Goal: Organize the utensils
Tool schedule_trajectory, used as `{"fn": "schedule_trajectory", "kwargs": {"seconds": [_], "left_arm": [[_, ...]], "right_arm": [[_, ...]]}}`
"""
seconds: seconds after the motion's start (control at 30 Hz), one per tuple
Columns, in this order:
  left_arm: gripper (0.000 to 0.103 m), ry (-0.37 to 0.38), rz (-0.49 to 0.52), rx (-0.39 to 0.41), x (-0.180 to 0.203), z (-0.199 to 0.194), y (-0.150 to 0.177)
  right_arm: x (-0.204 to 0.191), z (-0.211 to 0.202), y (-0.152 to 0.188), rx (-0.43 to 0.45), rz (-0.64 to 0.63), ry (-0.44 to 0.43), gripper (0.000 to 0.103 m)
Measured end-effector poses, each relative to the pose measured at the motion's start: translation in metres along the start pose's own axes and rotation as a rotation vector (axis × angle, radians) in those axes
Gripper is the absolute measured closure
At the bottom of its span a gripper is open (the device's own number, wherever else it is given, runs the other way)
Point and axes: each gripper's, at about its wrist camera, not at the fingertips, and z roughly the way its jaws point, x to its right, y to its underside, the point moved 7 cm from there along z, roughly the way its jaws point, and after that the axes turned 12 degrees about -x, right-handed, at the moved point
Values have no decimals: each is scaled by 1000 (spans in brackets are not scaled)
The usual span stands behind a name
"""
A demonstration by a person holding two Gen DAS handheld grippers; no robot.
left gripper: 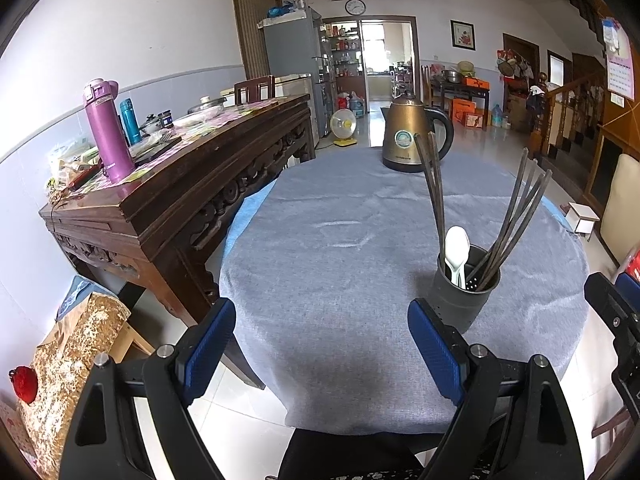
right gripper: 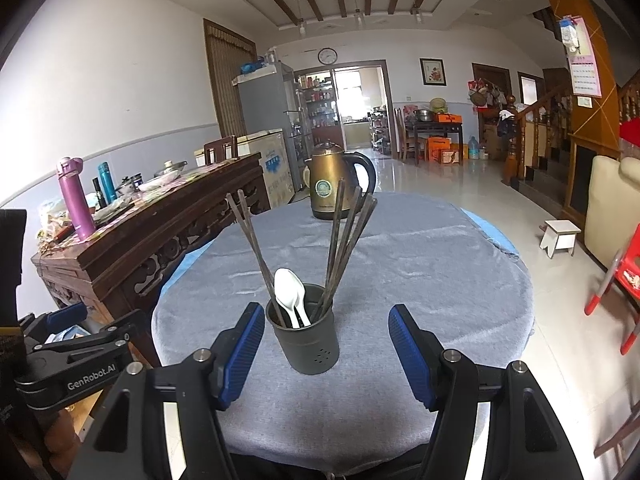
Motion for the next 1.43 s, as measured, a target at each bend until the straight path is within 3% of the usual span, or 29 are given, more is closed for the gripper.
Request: {"fn": "schedule_trajectory", "kwargs": {"seconds": [1.0, 1.43], "left_arm": [[15, -7, -7, -7, -3, 2, -8], [15, 24, 5, -38, 2, 35, -15]], "right_arm": [[-5, 6, -10, 17, -12, -27, 34], [15, 30, -13, -18, 18, -18, 34]]}}
